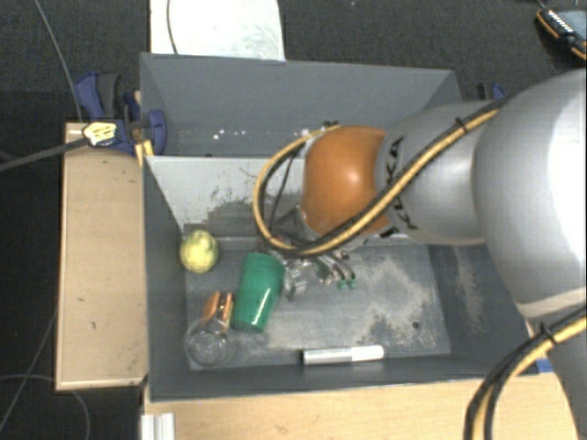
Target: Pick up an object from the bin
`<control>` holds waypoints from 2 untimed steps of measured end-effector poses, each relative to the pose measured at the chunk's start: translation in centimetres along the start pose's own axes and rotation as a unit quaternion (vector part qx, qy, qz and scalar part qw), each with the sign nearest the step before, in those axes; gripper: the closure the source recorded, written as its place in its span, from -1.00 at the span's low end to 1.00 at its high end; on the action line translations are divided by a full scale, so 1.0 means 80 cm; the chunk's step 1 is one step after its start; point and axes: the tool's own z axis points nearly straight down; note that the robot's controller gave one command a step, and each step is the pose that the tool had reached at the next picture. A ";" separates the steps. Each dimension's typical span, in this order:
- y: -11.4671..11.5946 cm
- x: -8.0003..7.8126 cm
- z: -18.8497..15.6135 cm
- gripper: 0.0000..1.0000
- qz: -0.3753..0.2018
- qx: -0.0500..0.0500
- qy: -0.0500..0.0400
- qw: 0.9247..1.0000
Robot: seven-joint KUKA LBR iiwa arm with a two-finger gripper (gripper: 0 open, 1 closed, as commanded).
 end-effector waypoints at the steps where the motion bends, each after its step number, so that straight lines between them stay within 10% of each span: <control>1: 0.000 0.000 -0.011 1.00 0.001 0.000 -0.001 1.000; 2: 0.000 0.000 -0.047 1.00 0.001 0.000 0.000 1.000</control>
Offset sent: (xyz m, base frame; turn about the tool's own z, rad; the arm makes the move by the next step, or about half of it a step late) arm 0.0003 0.0001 0.0539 0.0006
